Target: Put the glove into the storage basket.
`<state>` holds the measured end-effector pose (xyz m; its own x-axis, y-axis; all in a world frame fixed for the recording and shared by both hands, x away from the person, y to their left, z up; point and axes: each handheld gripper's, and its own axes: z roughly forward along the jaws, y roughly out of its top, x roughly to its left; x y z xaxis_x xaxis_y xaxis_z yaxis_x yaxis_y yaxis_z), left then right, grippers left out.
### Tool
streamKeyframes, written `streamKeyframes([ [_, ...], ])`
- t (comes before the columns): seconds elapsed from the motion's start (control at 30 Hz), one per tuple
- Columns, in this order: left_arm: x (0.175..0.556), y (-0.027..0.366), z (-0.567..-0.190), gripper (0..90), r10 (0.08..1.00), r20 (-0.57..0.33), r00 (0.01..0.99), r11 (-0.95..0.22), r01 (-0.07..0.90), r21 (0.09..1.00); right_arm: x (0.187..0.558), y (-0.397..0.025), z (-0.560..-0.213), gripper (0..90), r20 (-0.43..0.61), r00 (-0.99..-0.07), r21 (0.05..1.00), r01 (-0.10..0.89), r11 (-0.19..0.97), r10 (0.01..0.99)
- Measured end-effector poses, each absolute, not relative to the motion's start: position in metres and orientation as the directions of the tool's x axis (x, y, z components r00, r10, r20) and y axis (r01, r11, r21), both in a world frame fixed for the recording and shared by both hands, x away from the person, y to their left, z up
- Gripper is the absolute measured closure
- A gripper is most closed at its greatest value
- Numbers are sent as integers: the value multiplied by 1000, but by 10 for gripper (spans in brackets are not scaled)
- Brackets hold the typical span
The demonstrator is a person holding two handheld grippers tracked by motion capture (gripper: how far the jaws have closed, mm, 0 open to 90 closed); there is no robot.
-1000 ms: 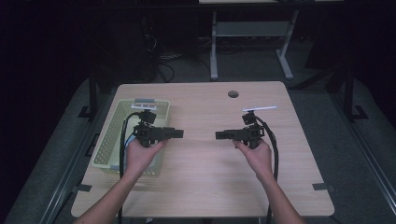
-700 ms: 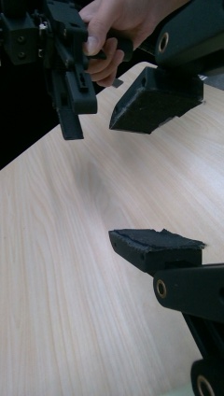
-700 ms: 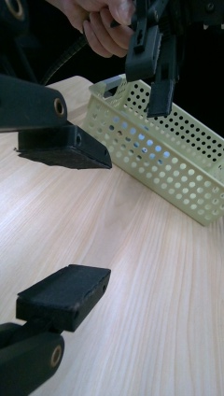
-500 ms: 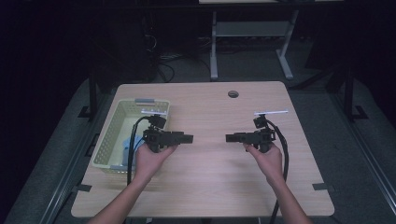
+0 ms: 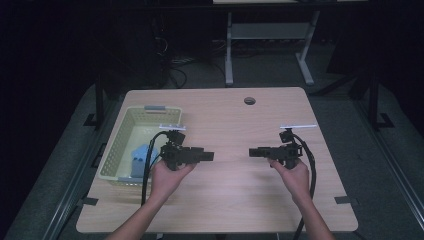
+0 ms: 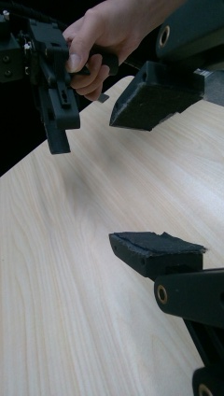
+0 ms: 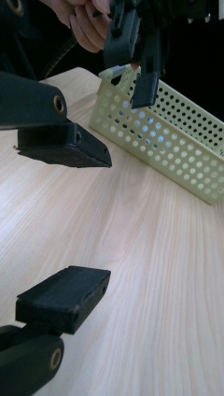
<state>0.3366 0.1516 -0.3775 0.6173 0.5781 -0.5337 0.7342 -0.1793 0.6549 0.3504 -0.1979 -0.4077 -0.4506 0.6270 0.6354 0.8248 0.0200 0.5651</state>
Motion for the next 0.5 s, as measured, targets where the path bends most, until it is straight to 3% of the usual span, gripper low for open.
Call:
streamKeyframes([
  [0.5, 322, 136, -396, 360, 536, -553, 638, -204, 734, 648, 339, -223, -423, 374, 632, -417, 549, 836, 1, 653],
])
